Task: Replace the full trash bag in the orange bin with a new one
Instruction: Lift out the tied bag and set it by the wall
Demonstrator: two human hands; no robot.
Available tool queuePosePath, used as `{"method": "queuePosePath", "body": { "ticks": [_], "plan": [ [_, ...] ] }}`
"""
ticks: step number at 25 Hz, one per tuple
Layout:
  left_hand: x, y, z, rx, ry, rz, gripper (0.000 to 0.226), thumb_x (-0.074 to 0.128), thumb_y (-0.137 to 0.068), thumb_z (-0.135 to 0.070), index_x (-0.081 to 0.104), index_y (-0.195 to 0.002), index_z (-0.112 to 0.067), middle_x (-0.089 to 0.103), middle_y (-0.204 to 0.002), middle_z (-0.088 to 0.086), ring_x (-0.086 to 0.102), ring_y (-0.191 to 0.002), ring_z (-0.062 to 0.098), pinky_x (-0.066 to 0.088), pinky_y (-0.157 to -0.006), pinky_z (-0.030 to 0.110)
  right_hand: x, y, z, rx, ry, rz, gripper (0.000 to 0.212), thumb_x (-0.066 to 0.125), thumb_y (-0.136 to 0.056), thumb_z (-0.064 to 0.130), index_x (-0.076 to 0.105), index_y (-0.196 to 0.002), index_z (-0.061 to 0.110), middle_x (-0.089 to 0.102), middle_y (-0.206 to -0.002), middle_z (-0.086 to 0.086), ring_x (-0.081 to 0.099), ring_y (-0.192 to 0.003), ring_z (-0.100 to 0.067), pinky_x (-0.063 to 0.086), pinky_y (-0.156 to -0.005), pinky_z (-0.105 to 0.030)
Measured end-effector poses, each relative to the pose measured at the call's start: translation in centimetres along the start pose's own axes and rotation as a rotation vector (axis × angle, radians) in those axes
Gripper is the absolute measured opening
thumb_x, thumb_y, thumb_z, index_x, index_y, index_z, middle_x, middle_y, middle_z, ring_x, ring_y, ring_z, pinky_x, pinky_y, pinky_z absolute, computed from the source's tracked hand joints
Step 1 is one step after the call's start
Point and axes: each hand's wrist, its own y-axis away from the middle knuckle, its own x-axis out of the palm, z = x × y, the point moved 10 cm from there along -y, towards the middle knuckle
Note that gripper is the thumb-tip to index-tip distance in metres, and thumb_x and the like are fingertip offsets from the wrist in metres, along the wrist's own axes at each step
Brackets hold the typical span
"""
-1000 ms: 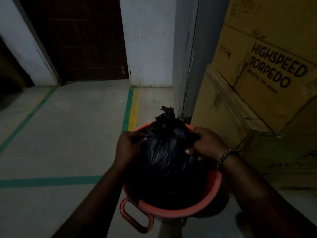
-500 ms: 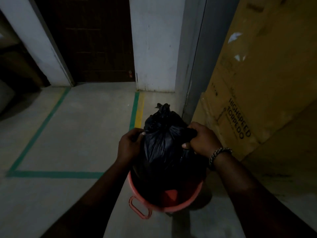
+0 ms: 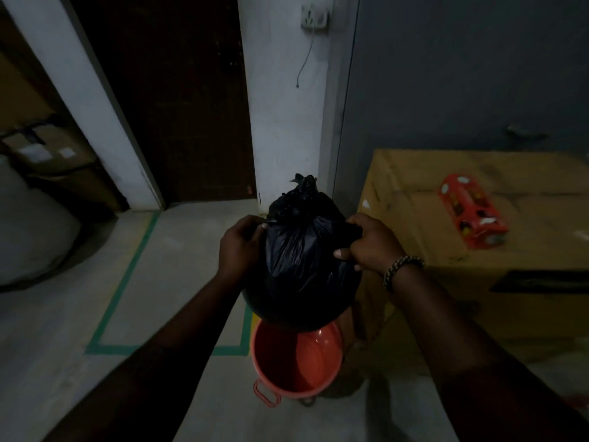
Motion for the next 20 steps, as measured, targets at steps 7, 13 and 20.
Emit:
{"method": "queuePosePath", "body": {
  "ticks": [7,13,20],
  "plan": [
    [-5.7,-0.7,-18.7,0.092,0.048,-0.083,0.035,0.060,-0.098,-0.015,0.050,-0.067,-0.028,0.055,-0.068,-0.012,0.051,-0.059,-0.016,0.034,-0.053,0.002,-13.3,5.2,12.2,-0.108,-0.050,-0.056,0.053,0.088,-0.071,0.016,0.065,-0.117,0.028,0.067,-0.100,0.004,0.069,-0.079,-0.018,0.061,-0.052,-0.032],
    [-6.5,-0.5,-29.3,0.184,0.087,-0.124,0.018,0.060,-0.099,-0.020,0.060,-0.082,-0.027,0.060,-0.076,-0.018,0.055,-0.065,-0.018,0.037,-0.056,0.001,-22.1,8.6,16.7,-0.192,-0.049,-0.114,0.059,0.087,-0.074,0.019,0.061,-0.126,0.024,0.066,-0.113,0.001,0.068,-0.090,-0.022,0.060,-0.054,-0.031],
    [-3.3,0.5,-37.7,0.282,0.123,-0.128,0.010,0.061,-0.098,-0.024,0.068,-0.091,-0.025,0.070,-0.091,-0.008,0.067,-0.092,0.010,0.049,-0.074,0.020,-31.1,12.7,16.5,-0.215,-0.083,-0.163,0.047,0.085,-0.075,0.017,0.066,-0.117,0.022,0.069,-0.111,0.000,0.069,-0.089,-0.021,0.063,-0.060,-0.038]
  ]
}}
